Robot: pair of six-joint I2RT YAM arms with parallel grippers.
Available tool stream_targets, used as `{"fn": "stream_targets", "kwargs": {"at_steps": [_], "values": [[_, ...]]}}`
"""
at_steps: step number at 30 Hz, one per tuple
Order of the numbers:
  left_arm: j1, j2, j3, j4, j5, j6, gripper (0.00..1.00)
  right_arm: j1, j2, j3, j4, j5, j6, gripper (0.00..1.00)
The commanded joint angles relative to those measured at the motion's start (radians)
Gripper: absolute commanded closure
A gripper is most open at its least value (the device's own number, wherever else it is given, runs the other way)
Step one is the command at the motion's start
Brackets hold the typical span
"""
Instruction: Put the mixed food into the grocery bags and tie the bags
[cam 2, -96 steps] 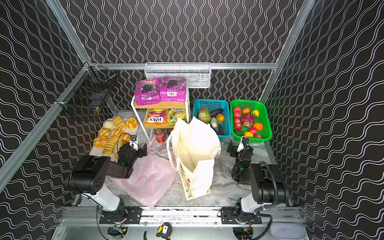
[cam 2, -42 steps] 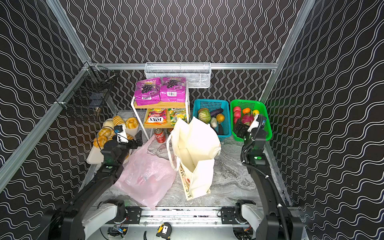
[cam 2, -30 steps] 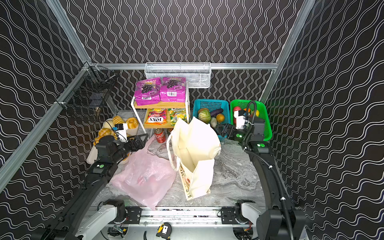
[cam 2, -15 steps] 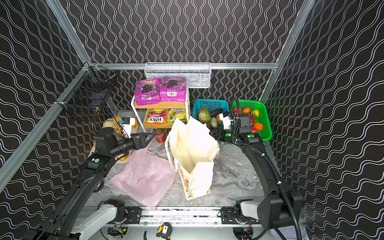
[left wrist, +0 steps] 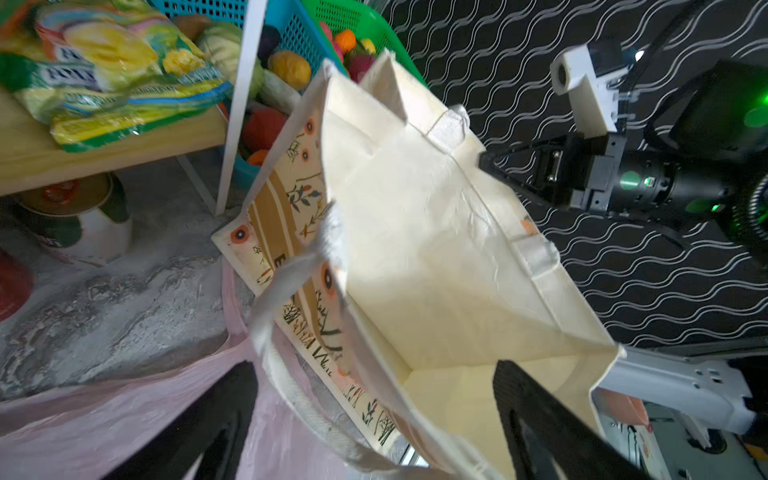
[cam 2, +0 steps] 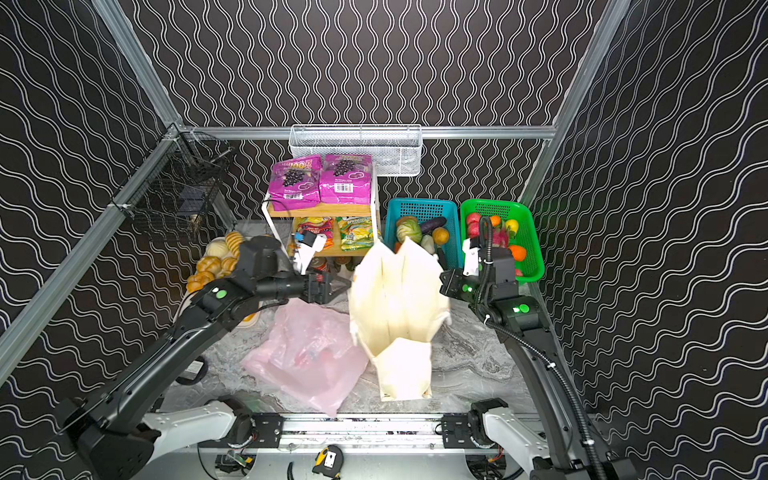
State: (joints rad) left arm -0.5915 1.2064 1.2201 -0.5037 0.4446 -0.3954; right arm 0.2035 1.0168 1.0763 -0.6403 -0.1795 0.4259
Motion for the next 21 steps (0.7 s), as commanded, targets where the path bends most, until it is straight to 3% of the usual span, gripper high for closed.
{"fn": "stream_targets", "kwargs": {"at_steps": [1,6,9,13,16,21], "values": [[-0.042,0.050,0.015,-0.168,-0.195,0.042,0.12,0.002,0.005,-0.009,-0.079,0.134,0.017,1.00],[-0.059,0.041,-0.120,-0.220,-0.381,-0.072,0.35,0.002,-0.018,-0.027,-0.049,0.153,0.019,1.00],[-0.059,0.004,-0.254,-0.171,-0.404,-0.165,0.47,0.002,-0.018,-0.025,-0.041,0.155,0.027,1.00],[-0.059,0.021,-0.432,-0.034,-0.371,-0.260,0.53,0.001,-0.031,-0.020,-0.003,0.078,0.019,1.00],[-0.059,0.094,-0.480,0.003,-0.415,-0.304,0.59,0.001,-0.053,-0.012,0.024,0.023,0.022,1.00],[-0.059,0.172,-0.516,-0.015,-0.546,-0.376,0.60,0.002,-0.085,0.033,-0.043,0.113,0.004,1.00]]}}
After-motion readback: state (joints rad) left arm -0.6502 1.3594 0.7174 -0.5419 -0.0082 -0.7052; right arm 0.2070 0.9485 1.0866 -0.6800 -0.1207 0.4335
